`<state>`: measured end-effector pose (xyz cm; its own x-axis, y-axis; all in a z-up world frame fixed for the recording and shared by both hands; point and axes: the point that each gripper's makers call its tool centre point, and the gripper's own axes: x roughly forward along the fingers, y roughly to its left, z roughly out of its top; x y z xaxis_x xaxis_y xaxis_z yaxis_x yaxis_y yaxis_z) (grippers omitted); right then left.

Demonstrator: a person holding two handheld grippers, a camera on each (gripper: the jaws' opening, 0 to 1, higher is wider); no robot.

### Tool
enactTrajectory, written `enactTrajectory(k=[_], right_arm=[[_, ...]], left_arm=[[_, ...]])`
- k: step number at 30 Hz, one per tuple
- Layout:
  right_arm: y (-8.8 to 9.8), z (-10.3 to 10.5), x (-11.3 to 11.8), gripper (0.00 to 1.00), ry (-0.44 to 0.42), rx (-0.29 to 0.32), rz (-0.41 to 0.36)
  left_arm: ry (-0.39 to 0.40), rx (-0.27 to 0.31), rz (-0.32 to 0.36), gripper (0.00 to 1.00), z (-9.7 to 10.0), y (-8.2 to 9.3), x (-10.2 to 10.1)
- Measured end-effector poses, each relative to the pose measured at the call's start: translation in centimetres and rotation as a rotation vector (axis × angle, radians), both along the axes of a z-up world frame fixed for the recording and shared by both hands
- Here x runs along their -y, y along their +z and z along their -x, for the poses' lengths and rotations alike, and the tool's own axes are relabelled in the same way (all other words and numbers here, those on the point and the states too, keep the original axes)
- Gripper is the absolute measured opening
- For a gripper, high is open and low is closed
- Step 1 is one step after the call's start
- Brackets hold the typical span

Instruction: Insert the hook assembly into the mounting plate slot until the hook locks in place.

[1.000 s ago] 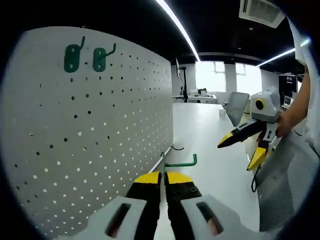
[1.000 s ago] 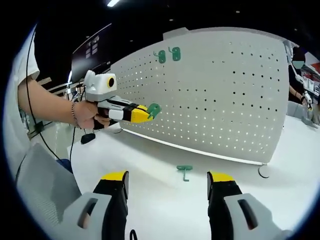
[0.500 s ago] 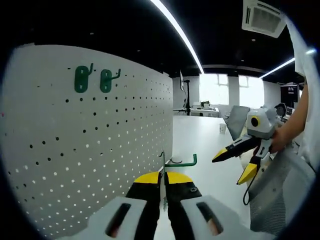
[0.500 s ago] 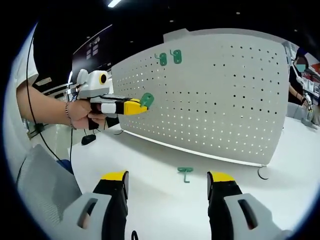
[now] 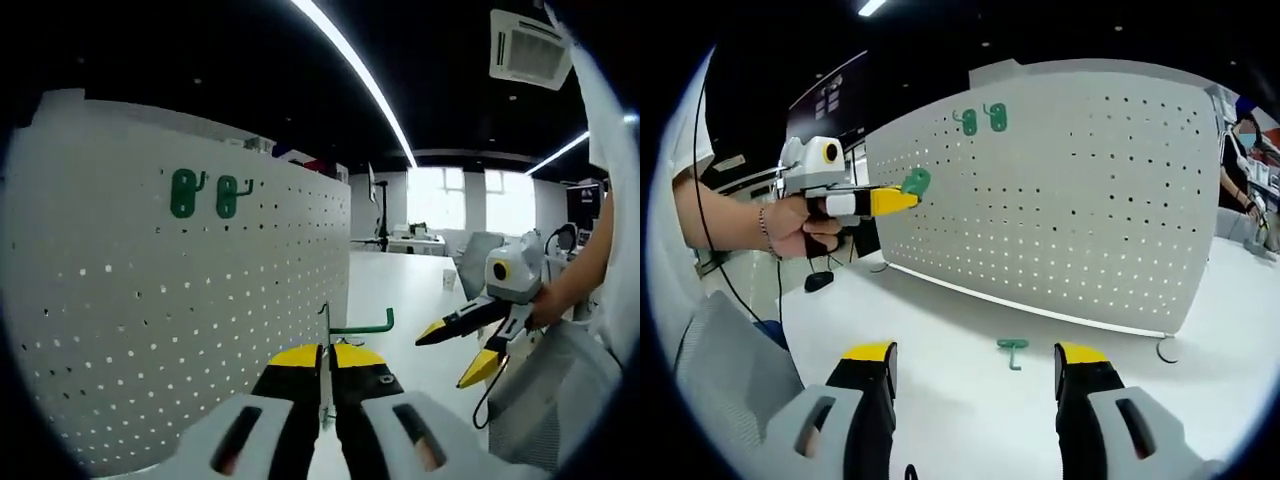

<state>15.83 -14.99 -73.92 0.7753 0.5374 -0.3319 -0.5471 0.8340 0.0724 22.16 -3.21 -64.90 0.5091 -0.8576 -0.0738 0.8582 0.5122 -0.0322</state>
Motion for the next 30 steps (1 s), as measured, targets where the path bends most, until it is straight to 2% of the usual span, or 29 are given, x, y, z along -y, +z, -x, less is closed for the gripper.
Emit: enactTrajectory(k=[13,26,30], right_arm=[[0.2,0.0,-0.2,0.61,-0.001,0.002,-0.013],[0.2,0.1,-0.3,0.61,0.001,0.002,-0.012],[1.1,0.0,-0.5,0.61,0.006,0.032,-0.036]], left_arm=[[0.011,0.020,0.039,0.03,1.6,1.6,-0.2],[0.034,0.031,0.053,0.03,1.8,2.3,-0.3],[0.038,0.028,0.045,0.03,1.7,2.0,-0.4]])
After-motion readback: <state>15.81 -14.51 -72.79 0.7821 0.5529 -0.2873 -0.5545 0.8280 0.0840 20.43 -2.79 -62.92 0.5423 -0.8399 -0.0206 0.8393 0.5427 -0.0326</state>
